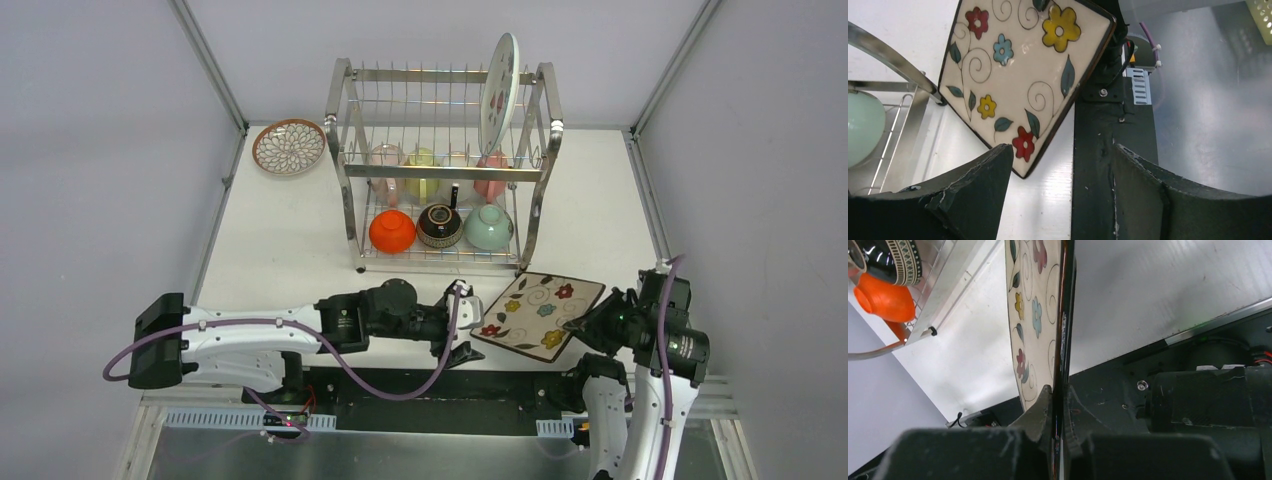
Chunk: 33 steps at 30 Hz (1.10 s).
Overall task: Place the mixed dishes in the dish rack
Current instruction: Pick up the plate at the center of the board.
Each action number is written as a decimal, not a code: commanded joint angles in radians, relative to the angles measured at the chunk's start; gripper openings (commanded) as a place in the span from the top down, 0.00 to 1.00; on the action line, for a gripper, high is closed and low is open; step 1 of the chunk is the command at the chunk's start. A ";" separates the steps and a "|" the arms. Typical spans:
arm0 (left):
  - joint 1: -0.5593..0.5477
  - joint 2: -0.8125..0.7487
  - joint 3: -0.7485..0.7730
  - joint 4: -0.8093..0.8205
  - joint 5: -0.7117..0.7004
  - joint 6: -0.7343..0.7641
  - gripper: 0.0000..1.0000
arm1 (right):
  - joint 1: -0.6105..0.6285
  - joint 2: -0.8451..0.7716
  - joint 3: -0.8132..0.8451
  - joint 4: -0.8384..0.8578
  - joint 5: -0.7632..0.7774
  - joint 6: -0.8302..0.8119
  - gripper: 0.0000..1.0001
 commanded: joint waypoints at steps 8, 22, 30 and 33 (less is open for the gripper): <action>-0.010 0.039 0.084 -0.011 -0.052 -0.010 0.24 | 0.025 -0.085 0.072 0.103 -0.264 0.016 1.00; -0.010 0.044 0.035 0.017 0.079 0.101 0.23 | 0.024 -0.160 0.099 0.054 -0.293 0.059 1.00; -0.011 0.072 0.030 0.032 0.157 0.150 0.24 | 0.024 -0.177 0.107 0.039 -0.298 0.062 1.00; -0.014 0.085 0.032 0.038 0.155 0.166 0.25 | 0.024 -0.200 0.078 0.077 -0.305 0.062 1.00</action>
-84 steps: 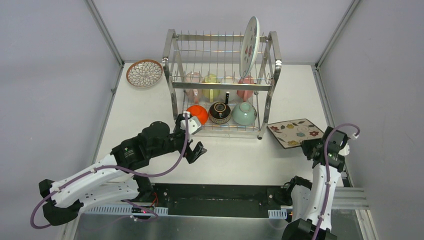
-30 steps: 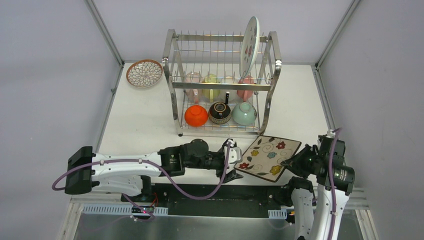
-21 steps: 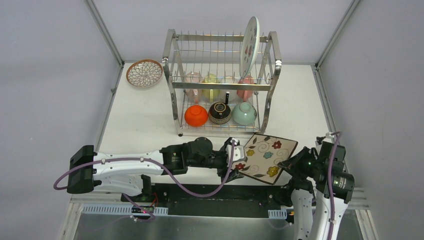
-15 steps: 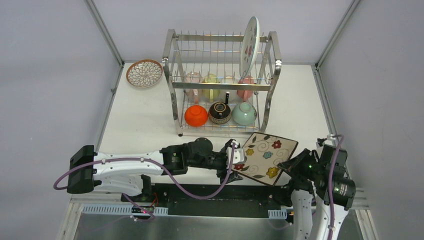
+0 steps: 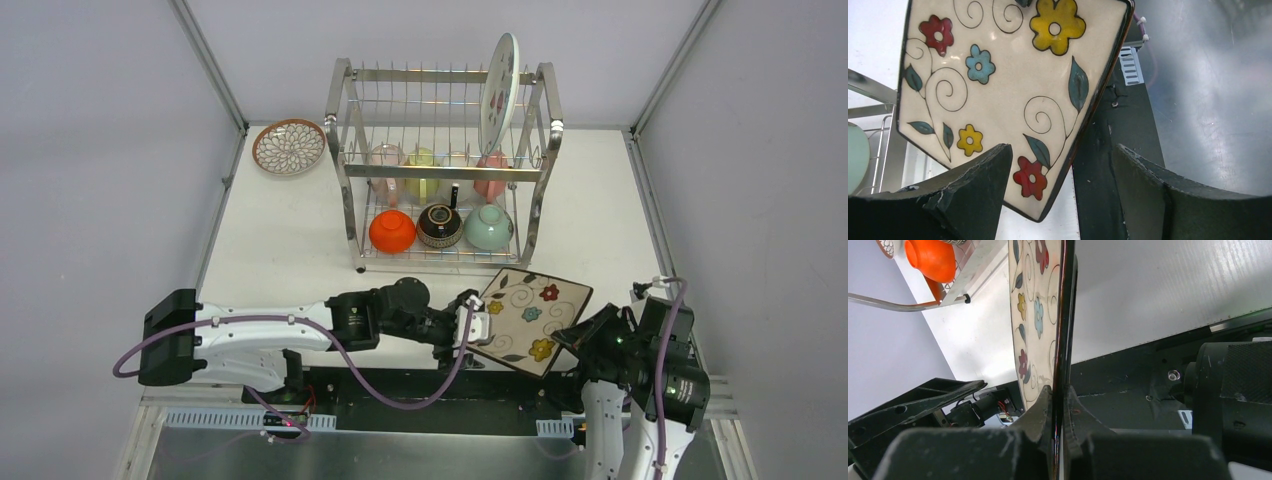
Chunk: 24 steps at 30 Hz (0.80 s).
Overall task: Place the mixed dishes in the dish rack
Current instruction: Pick up the plate at the center of the board, then insert the plate into the dish rack.
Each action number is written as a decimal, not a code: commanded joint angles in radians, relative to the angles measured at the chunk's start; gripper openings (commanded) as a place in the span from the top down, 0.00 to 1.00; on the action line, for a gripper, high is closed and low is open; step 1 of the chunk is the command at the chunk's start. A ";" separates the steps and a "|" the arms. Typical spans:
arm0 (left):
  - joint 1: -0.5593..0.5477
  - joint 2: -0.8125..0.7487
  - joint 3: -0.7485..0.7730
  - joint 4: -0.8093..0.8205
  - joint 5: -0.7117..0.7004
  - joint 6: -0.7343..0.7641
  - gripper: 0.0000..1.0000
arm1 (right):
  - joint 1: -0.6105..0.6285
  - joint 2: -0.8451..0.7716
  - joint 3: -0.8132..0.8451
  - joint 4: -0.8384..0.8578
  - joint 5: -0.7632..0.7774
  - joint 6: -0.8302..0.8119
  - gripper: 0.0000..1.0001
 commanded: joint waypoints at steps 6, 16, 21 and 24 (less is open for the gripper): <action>-0.031 0.055 0.007 0.093 0.011 0.073 0.30 | 0.005 -0.065 0.004 0.170 -0.174 0.056 1.00; -0.043 0.076 0.032 0.070 -0.078 -0.028 0.30 | 0.005 -0.086 0.054 0.074 -0.103 0.117 1.00; -0.041 0.043 0.108 -0.094 -0.147 -0.126 0.23 | 0.005 -0.107 0.095 0.035 -0.040 0.095 1.00; -0.037 0.034 0.183 -0.241 -0.222 -0.210 0.20 | 0.005 -0.099 0.138 0.010 0.036 0.088 1.00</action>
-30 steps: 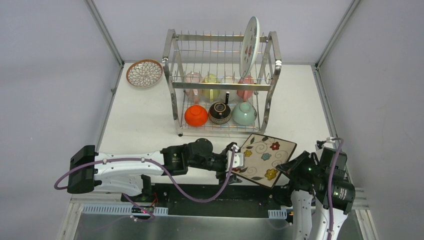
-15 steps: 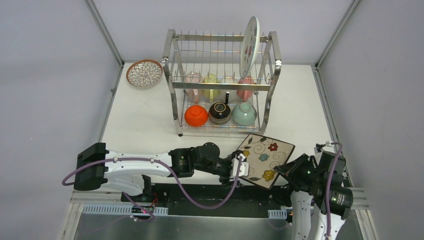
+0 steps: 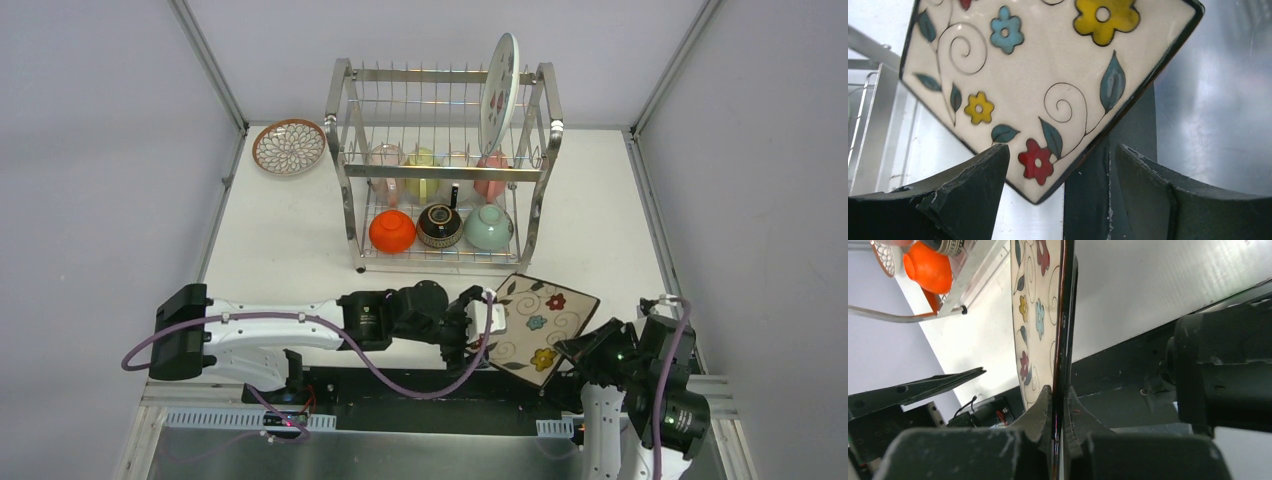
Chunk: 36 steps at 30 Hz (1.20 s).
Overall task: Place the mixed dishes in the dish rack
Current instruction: Insert the plate into the dish rack.
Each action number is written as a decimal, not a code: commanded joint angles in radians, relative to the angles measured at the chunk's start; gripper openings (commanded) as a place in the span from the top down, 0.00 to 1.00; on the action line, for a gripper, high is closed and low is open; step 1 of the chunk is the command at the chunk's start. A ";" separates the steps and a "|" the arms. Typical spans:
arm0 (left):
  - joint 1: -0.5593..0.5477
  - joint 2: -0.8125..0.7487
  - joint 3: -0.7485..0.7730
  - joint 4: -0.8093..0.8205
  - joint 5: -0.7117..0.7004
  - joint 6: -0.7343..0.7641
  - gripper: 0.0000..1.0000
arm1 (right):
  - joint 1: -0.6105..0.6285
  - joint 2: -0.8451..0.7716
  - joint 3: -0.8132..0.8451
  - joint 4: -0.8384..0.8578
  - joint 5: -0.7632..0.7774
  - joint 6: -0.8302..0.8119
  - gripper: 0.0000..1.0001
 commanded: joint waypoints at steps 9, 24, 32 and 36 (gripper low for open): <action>0.156 -0.073 0.237 -0.412 0.015 -0.337 0.18 | 0.005 0.037 0.226 0.094 -0.032 0.011 1.00; 0.418 -0.149 0.200 -0.486 0.189 -0.685 0.24 | 0.002 -0.039 0.213 0.287 -0.378 0.026 1.00; 0.511 -0.187 0.129 -0.383 0.332 -0.813 0.29 | -0.001 -0.096 0.168 0.378 -0.431 0.096 1.00; 0.516 -0.200 0.099 -0.335 0.350 -0.861 0.33 | -0.002 -0.128 0.105 0.465 -0.465 0.185 1.00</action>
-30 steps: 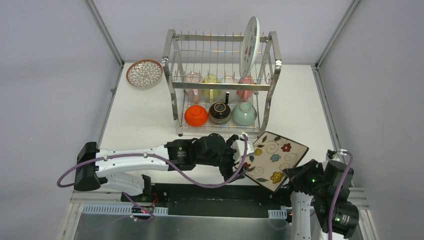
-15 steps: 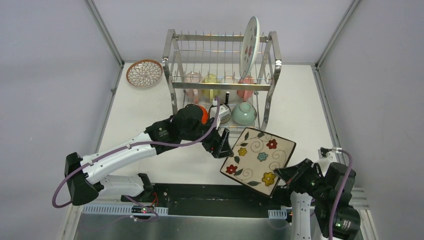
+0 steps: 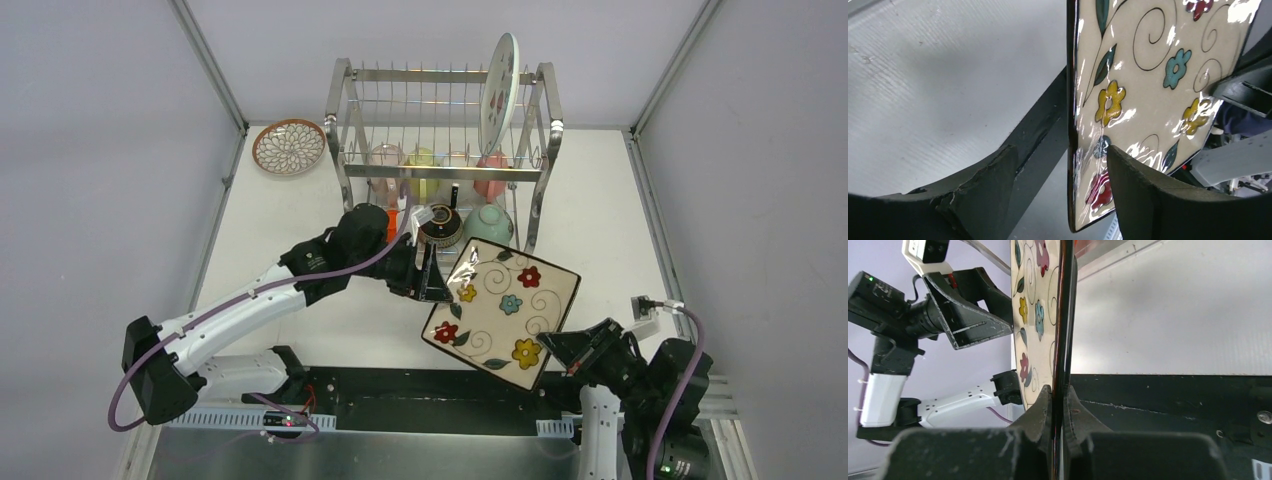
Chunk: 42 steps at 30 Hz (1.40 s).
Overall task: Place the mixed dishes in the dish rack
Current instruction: Insert the plate into the dish rack.
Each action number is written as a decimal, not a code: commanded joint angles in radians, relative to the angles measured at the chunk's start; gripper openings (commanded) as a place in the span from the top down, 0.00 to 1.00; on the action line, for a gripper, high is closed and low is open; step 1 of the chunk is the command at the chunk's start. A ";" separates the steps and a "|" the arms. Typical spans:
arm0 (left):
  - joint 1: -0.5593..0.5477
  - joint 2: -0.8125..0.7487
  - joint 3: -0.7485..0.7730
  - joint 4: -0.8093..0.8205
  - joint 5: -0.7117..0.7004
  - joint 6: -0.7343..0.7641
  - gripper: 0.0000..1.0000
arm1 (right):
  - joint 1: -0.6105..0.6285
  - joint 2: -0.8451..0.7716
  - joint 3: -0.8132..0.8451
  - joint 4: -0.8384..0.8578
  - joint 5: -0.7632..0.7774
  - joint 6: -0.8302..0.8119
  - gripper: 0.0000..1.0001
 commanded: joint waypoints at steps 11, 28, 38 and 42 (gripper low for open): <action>0.009 -0.086 -0.084 0.227 0.122 -0.201 0.52 | -0.003 -0.081 -0.109 0.385 -0.201 0.210 1.00; 0.009 -0.098 -0.142 0.412 0.209 -0.339 1.00 | -0.007 -0.120 -0.193 0.446 -0.249 0.241 1.00; 0.009 -0.170 -0.174 0.508 0.210 -0.370 1.00 | -0.007 -0.121 -0.246 0.459 -0.227 0.281 0.80; 0.009 -0.196 -0.187 0.519 0.198 -0.371 1.00 | -0.007 -0.123 -0.250 0.475 -0.208 0.311 0.78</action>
